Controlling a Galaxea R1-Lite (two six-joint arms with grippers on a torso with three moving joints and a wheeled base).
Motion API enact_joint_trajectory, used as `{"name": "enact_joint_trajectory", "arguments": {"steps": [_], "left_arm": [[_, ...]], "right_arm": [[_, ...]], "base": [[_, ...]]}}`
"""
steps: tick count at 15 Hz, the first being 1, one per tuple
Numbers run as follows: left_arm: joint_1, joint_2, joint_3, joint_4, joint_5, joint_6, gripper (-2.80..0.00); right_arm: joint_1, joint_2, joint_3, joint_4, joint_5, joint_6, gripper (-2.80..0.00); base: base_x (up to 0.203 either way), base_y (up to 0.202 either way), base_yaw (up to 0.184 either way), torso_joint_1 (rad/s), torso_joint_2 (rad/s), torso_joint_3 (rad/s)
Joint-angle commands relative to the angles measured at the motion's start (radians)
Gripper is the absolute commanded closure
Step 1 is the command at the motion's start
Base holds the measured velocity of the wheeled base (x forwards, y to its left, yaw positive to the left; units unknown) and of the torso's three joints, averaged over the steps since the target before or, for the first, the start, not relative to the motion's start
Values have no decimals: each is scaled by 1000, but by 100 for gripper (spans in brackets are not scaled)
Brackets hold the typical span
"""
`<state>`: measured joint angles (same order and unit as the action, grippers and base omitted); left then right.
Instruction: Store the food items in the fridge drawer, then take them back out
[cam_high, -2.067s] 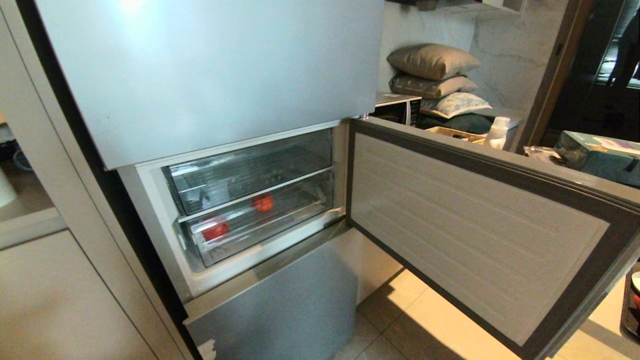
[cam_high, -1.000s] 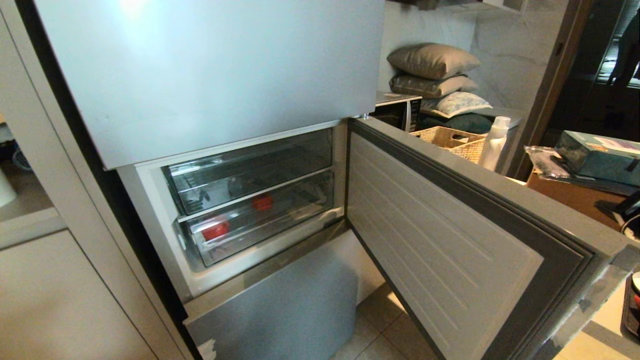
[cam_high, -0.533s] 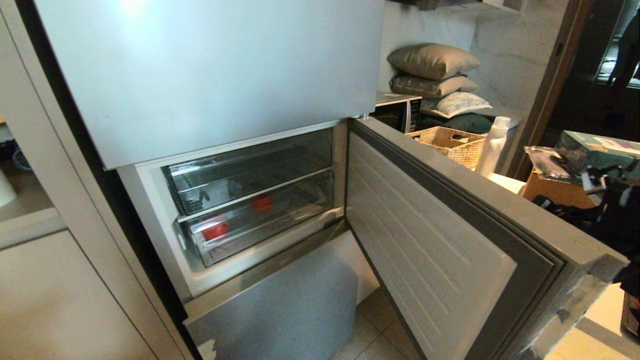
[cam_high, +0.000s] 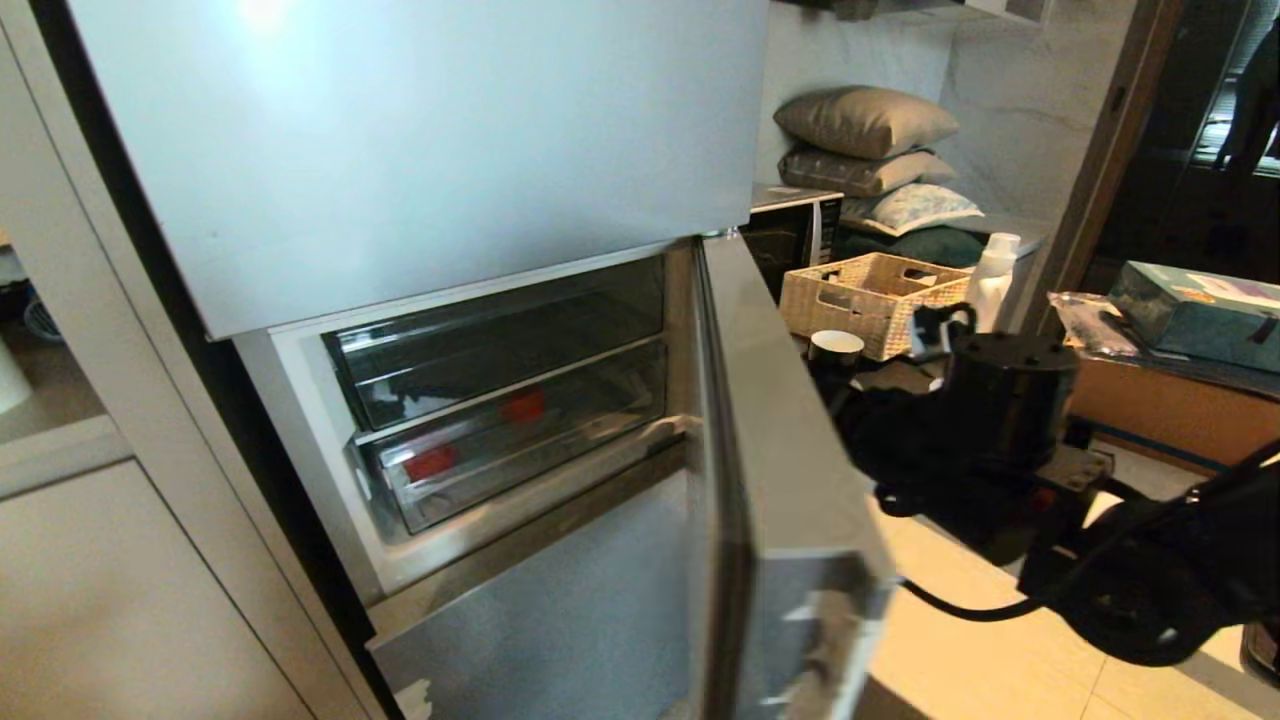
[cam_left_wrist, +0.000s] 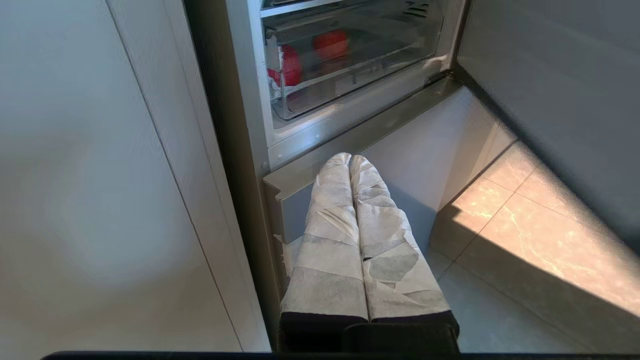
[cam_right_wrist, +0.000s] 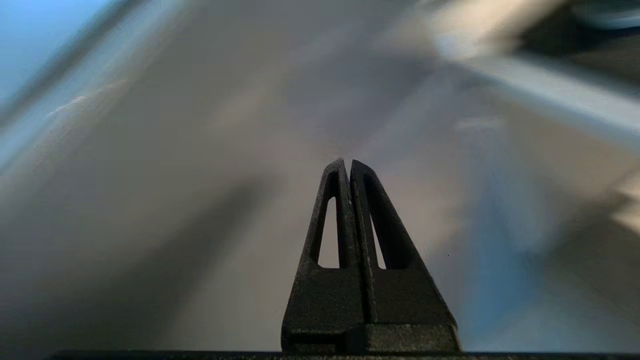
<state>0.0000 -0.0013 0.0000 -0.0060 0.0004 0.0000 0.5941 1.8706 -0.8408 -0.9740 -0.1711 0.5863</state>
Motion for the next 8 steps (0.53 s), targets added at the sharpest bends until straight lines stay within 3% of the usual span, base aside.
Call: {"name": "enact_joint_trajectory", "arguments": {"steps": [1,3,6,8], "left_arm": [[1,0,2,0,1,0,0],[2,0,2,0,1,0,0],[1,0,2,0,1,0,0],[0,0,2,0,0,0,0]], "right_arm": [[108,157,-186,7,0,-2,0],[159,272,-343,39,54,-34,0],[181,401,-548,52,253,-59,0],[184,476,-680,54,285,-63,0]], "base": [[0,0,0,0,0,0],[0,0,0,0,0,0],[0,0,0,0,0,0],[0,0,0,0,0,0]]}}
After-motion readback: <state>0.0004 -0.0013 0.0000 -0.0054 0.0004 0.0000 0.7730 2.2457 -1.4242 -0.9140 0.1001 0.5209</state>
